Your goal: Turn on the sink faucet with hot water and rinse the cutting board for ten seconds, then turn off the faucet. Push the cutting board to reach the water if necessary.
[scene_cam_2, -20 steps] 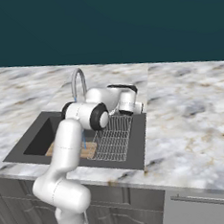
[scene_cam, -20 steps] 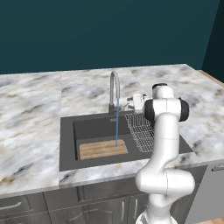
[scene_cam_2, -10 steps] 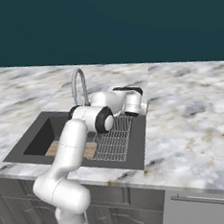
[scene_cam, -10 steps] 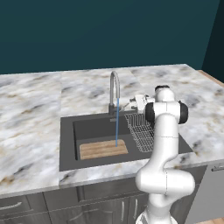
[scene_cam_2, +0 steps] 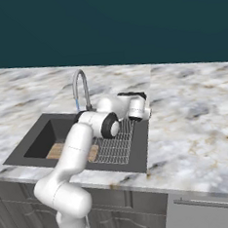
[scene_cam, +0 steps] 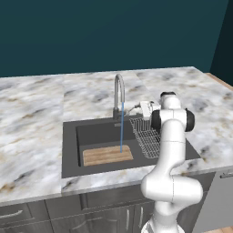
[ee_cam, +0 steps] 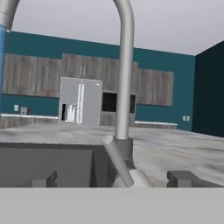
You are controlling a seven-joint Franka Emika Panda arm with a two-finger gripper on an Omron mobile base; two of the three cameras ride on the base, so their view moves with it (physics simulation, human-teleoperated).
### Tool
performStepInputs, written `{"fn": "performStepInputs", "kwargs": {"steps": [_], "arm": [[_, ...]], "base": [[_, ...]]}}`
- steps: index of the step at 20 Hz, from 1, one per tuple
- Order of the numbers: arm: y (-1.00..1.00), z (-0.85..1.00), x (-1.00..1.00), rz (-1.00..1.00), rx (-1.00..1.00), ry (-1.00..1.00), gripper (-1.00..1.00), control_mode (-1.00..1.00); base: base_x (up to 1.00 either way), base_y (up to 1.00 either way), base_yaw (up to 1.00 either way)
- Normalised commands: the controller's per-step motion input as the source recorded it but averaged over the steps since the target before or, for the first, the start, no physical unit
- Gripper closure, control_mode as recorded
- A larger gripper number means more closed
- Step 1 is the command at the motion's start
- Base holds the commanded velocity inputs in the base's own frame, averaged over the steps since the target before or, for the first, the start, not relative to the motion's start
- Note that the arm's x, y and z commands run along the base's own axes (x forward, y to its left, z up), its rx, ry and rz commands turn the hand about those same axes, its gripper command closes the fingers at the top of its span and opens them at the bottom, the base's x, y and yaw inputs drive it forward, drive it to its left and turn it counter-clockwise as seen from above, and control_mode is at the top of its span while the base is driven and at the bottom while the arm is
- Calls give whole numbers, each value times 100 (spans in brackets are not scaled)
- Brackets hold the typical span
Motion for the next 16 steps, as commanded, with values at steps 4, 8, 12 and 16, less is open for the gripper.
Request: {"fn": "performStepInputs", "kwargs": {"steps": [4, 8, 12, 16], "arm": [[-2, 0, 20, 0, 1, 0, -100, -100], [0, -3, 20, 0, 0, 0, -100, -100], [0, -6, 14, 0, 0, 0, -100, -100], [1, -5, 0, 0, 0, 0, -100, -100]], "base": [[0, 0, 0], [0, 0, 0], [0, 0, 0], [0, 0, 0]]}}
